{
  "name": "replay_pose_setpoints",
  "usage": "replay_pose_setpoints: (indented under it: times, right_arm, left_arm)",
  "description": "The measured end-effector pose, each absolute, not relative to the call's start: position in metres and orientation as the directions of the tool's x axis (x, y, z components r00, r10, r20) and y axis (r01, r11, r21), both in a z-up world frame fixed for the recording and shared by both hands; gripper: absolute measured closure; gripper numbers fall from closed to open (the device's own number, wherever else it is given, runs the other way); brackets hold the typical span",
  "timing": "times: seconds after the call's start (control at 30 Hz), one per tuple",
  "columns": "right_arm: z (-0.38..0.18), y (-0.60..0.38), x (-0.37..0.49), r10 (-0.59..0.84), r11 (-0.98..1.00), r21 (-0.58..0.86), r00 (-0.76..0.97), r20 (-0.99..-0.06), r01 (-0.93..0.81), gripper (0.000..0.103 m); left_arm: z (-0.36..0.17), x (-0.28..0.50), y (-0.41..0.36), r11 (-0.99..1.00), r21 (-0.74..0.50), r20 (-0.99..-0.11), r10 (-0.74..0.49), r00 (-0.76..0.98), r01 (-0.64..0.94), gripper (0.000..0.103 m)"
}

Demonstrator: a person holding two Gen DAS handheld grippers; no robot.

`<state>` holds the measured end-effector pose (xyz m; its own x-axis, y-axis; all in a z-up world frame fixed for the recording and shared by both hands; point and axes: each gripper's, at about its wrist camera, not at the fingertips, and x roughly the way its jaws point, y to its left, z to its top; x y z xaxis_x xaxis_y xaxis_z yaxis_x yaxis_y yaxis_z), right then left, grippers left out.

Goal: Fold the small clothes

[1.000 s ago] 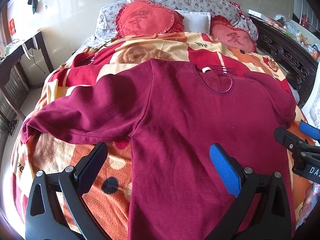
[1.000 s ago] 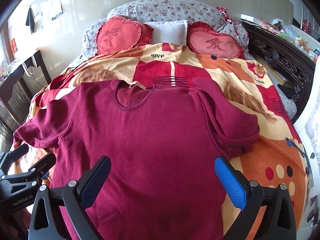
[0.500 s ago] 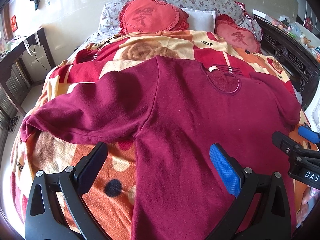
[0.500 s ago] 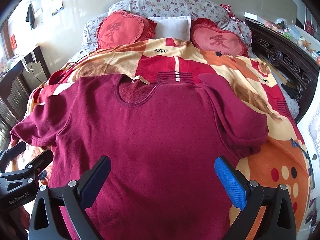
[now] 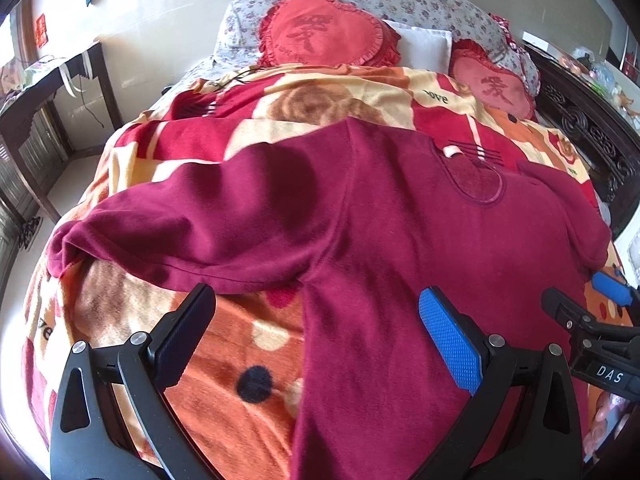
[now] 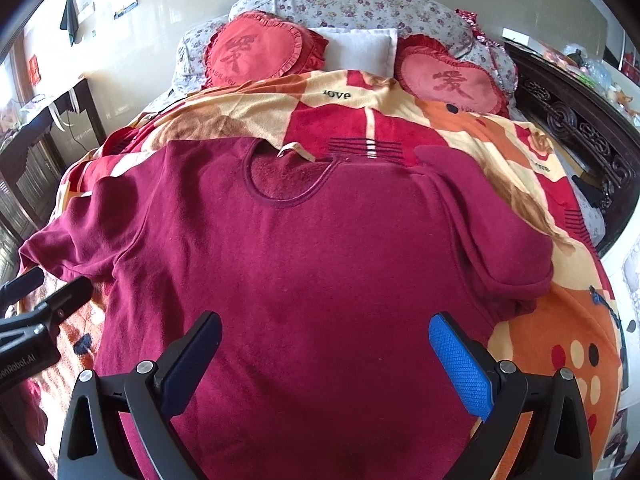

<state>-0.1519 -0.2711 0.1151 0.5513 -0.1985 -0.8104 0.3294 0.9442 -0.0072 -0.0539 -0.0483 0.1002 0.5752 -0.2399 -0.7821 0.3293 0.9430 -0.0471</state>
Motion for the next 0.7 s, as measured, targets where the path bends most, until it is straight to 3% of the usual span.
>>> replay_pose_setpoints:
  times: [0.3,0.53,0.7]
  right_arm:
    - [0.11,-0.256,-0.141,-0.14,0.963,0.019,0.558,-0.818,0.269,0.0]
    - [0.1,-0.25,-0.136,-0.098,0.967,0.049,0.544,-0.834,0.25,0.0]
    - [0.095,-0.252,-0.134,-0.085,0.966,0.062,0.532,-0.843,0.252,0.0]
  left_arm:
    - [0.11,-0.019,0.04,0.975,-0.147,-0.771,-0.217,0.598,0.165,0.001]
    - [0.1,0.022,0.131,0.983,-0.174,-0.789,-0.106,0.606,-0.056,0.001]
    - [0.083,0.046,0.201,0.928,-0.291,-0.802,-0.105,0.588,-0.232,0.001]
